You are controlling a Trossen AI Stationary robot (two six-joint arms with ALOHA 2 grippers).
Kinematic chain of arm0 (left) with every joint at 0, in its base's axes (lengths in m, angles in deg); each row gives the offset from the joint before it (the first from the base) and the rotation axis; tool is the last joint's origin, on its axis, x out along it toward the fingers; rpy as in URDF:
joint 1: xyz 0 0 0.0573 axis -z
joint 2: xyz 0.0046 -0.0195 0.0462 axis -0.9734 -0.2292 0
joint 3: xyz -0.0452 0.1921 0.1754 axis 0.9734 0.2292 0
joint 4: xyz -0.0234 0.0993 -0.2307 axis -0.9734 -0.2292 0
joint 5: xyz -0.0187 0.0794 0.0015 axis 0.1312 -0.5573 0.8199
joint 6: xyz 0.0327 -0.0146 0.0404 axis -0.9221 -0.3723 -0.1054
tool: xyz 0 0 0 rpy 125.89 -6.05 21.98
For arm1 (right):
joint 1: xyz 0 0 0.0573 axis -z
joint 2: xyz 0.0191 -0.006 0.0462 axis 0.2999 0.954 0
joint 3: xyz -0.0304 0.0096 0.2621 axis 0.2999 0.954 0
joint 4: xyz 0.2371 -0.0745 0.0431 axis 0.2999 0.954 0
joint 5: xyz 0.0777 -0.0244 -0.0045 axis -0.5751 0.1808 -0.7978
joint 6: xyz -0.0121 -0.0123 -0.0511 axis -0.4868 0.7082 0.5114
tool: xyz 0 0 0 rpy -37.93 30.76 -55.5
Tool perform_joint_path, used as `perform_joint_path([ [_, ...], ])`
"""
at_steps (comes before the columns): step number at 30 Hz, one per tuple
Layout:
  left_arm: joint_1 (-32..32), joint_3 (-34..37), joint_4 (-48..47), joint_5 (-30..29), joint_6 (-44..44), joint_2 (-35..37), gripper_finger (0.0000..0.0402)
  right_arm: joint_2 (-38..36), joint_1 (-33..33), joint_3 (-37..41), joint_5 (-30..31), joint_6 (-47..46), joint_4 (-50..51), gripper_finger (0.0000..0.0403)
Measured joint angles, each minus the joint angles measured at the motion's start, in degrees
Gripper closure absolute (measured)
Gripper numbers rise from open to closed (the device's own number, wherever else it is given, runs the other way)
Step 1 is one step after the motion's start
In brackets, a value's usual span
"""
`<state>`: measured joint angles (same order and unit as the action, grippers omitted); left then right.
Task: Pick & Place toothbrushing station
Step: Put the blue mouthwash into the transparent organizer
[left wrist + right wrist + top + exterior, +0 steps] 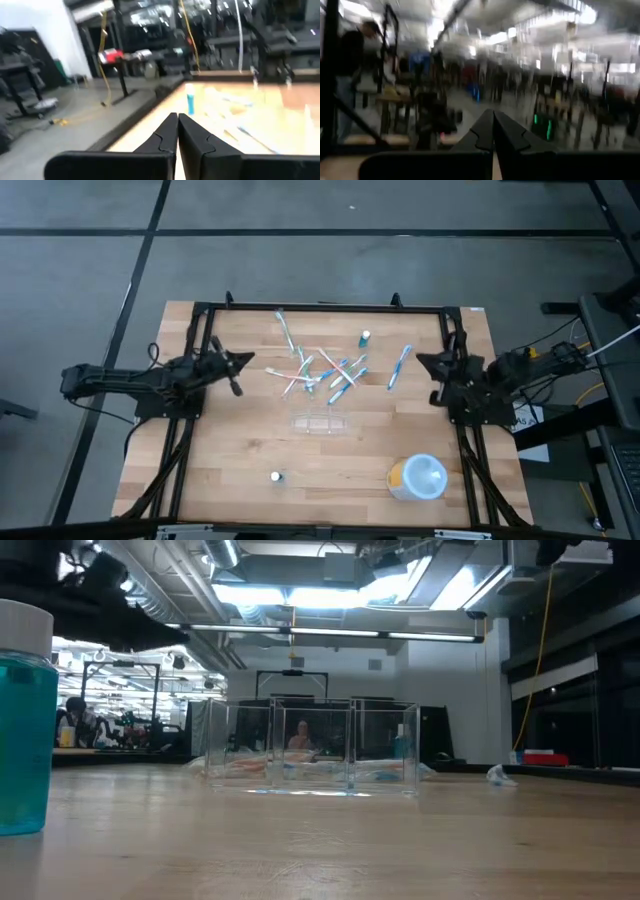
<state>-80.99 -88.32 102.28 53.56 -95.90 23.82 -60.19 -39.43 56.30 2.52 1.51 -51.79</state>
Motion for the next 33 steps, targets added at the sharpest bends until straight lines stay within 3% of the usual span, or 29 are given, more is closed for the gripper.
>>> perform_joint_path([
  [3,-1.35,-3.12,-0.66,-0.02,2.37,-7.35,0.0399,2.68,0.51,-9.05,2.46,-6.53,16.08,0.0389],
  [6,-3.28,-9.67,-6.24,2.43,6.43,-15.06,0.0399,6.89,1.05,-16.68,3.76,-7.76,23.78,0.0389],
  [10,-6.72,-22.39,-21.45,10.43,18.66,-25.08,0.0395,13.20,1.51,-25.58,6.77,-3.67,30.28,0.0389],
  [13,-7.20,-29.56,-27.75,19.20,23.21,-31.40,0.0394,17.12,1.57,-31.57,10.06,-4.59,34.25,0.0389],
  [18,-1.92,-31.82,-19.13,35.94,24.75,-37.24,0.0393,21.20,1.59,-38.92,3.86,-13.07,42.51,0.0389],
  [21,5.43,-31.81,-10.58,41.02,24.13,-40.01,0.0394,22.78,1.32,-40.56,-0.60,-17.47,45.74,0.0389],
  [27,23.88,-31.79,10.89,39.57,22.84,-46.86,0.0395,24.55,-2.39,-40.83,-10.04,-27.09,51.61,0.0389],
  [30,32.69,-31.82,24.27,29.32,20.36,-51.73,0.0396,25.68,-5.20,-40.83,-11.41,-29.28,51.63,0.0389],
  [33,38.61,-31.82,34.99,20.99,11.62,-57.95,0.0395,27.41,-8.47,-40.87,-11.45,-29.01,49.02,0.0389],
])
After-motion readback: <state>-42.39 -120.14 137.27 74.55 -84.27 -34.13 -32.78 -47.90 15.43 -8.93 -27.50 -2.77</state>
